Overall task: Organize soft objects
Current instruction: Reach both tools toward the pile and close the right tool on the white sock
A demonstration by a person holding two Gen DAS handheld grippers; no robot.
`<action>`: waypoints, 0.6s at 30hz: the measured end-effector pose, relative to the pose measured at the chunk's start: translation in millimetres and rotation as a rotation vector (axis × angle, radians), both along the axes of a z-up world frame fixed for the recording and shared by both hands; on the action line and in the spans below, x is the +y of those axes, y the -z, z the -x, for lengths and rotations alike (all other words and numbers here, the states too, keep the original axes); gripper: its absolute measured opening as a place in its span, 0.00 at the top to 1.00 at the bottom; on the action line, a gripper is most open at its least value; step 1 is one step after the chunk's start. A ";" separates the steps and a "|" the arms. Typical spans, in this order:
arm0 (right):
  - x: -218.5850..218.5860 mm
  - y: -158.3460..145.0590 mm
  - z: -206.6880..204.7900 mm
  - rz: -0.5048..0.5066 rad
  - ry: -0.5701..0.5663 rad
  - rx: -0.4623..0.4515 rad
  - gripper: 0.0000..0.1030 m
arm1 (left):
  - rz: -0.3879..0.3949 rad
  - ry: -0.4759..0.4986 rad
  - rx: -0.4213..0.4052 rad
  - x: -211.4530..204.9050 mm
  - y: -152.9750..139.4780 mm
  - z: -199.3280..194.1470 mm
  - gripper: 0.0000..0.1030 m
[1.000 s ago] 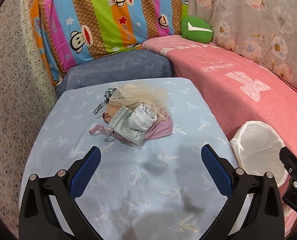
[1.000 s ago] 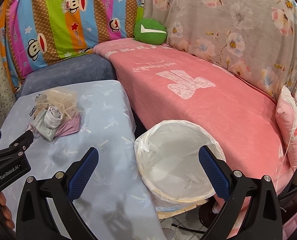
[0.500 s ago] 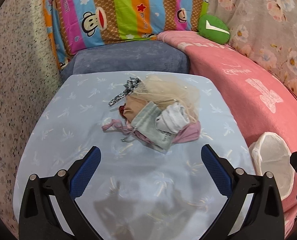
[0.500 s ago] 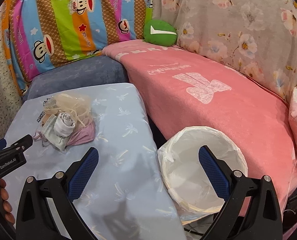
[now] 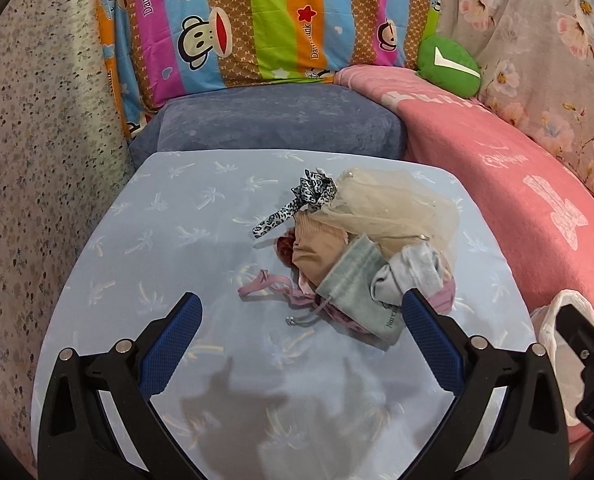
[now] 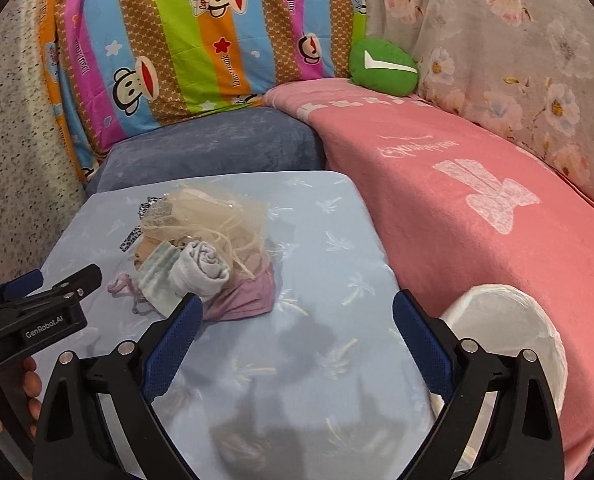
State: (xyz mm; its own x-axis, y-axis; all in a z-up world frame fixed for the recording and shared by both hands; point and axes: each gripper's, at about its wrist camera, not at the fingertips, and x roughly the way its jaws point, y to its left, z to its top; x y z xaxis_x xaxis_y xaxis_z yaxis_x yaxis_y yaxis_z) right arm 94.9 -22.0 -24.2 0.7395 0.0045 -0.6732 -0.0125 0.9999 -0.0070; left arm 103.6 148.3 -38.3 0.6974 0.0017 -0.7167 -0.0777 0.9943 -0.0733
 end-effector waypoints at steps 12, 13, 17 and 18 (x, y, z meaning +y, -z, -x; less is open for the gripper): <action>45.1 49.4 -62.8 -0.092 -0.136 0.105 0.48 | 0.043 0.060 0.058 8.4 25.5 -44.6 0.15; 46.3 52.8 -65.8 -0.094 -0.139 0.112 0.50 | 0.047 0.062 0.063 9.0 28.3 -47.7 0.16; 51.5 65.0 -76.6 -0.093 -0.160 0.133 0.58 | 0.064 0.093 0.084 9.6 38.0 -58.6 0.20; 53.4 68.2 -80.9 -0.090 -0.164 0.137 0.59 | 0.066 0.099 0.089 8.9 40.2 -60.1 0.22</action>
